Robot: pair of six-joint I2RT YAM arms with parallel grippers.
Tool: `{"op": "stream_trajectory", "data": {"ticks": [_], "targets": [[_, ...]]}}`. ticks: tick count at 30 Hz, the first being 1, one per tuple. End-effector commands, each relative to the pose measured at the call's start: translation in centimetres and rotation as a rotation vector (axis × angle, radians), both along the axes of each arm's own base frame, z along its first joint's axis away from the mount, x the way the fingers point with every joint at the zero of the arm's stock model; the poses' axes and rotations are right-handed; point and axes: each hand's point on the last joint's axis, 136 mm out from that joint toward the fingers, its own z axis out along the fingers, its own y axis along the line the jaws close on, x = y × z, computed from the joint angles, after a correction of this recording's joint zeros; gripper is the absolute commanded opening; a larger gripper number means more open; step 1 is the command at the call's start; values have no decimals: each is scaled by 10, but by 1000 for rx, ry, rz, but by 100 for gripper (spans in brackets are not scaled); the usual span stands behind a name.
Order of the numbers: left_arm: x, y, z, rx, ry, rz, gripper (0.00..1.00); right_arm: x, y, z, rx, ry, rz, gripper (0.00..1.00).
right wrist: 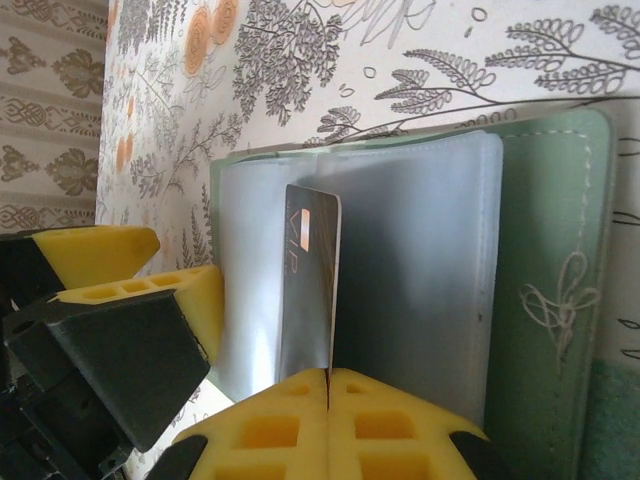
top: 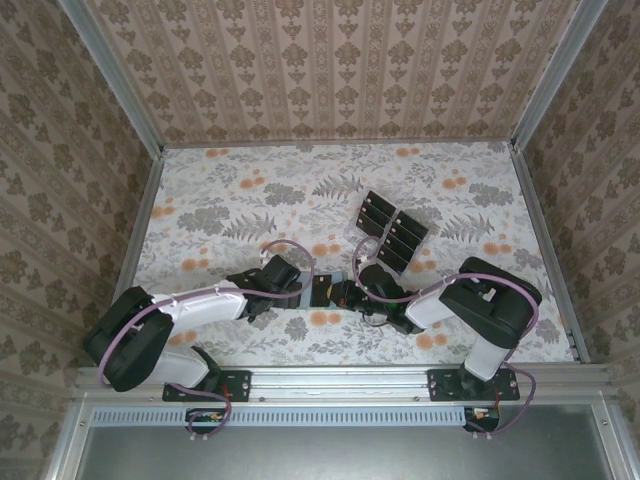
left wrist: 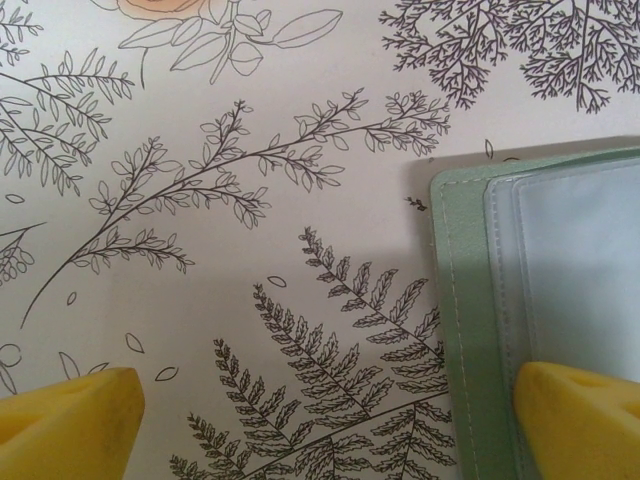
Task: Put the credit cards into the card holder
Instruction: Insert the credit card into the card slot.
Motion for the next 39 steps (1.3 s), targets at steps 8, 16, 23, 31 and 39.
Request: {"op": "stream_trajectory", "data": {"ticks": [8, 16, 23, 31, 39], "targets": [[-12, 10, -15, 48, 53, 10, 98, -5, 10, -9, -1, 39, 42, 0], [-12, 9, -16, 46, 56, 7, 98, -3, 17, -10, 4, 50, 57, 0], [-12, 7, -14, 44, 54, 4, 98, -2, 23, -14, -14, 68, 79, 0], [-6, 4, 3, 22, 23, 10, 98, -2, 26, -10, -78, 83, 127, 13], [3, 12, 26, -21, -11, 48, 99, 2, 14, 16, -200, 58, 171, 48]]}}
